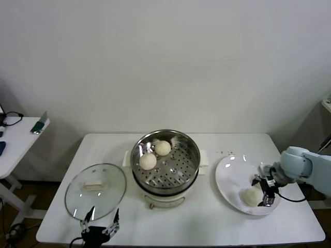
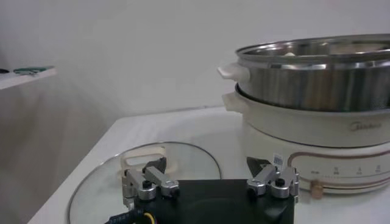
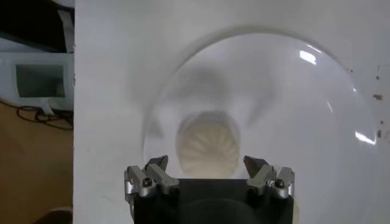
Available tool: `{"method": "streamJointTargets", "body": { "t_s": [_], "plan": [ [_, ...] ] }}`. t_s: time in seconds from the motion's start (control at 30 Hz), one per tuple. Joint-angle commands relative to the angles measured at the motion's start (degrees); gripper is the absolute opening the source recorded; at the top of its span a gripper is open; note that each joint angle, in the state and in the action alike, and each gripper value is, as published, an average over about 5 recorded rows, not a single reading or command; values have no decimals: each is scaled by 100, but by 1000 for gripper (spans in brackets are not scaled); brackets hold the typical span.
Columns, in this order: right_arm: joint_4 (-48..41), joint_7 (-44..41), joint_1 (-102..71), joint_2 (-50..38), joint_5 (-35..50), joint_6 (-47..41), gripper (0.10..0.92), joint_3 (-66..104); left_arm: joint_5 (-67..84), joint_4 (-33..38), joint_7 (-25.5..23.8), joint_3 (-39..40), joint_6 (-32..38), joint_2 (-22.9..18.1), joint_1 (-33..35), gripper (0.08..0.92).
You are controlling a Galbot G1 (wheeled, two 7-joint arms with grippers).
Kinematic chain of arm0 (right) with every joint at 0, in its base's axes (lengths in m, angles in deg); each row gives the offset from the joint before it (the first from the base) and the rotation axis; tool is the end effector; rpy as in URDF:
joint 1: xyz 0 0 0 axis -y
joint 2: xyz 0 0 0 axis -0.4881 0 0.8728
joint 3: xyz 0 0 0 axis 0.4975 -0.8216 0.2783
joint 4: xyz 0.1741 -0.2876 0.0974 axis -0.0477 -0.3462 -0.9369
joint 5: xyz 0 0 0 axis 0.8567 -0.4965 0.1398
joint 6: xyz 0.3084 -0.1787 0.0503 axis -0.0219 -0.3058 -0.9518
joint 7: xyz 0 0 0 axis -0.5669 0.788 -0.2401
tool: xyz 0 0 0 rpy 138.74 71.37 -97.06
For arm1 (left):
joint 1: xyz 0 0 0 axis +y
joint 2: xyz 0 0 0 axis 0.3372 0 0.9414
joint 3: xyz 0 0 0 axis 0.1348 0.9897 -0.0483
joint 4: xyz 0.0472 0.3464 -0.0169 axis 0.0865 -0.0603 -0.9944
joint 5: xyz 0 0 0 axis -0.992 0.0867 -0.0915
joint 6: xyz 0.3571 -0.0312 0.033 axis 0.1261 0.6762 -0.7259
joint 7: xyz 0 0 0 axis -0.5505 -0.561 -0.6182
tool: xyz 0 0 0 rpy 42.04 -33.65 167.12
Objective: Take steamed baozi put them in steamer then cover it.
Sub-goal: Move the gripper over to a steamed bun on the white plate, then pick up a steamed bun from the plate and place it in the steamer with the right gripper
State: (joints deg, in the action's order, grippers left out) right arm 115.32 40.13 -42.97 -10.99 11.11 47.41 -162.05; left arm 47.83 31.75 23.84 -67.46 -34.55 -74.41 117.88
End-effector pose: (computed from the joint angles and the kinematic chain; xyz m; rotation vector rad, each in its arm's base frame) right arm 0.4192 -0.2061 -0.2256 1.1824 -1.3613 1.1961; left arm 0.0854 0.0352 -0.3471 -0.0219 -2.8060 -0.1469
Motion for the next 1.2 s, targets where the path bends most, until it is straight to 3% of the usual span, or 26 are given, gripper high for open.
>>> {"method": "streamJointTargets", "body": {
  "t_s": [0.03, 0.33, 0.73, 0.97, 1.2],
  "plan": [
    [-206, 148, -862, 58, -185, -47, 823, 798, -7, -12, -1, -2, -5, 5, -4, 823],
    [-350, 133, -860, 300, -106, -105, 810, 815, -18, -30, 4, -4, -4, -3, -9, 823],
    [-210, -94, -370, 288, -89, -109, 653, 449, -11, -43, 14, 5, -2, -12, -18, 823],
    [178, -736, 2338, 665, -24, 552, 645, -1405, -51, -38, 11, 43, -22, -12, -30, 823],
    [242, -1255, 4654, 2011, 527, 1801, 645, -2150, -148, -59, 15, 118, -15, -58, -23, 823]
  ]
}}
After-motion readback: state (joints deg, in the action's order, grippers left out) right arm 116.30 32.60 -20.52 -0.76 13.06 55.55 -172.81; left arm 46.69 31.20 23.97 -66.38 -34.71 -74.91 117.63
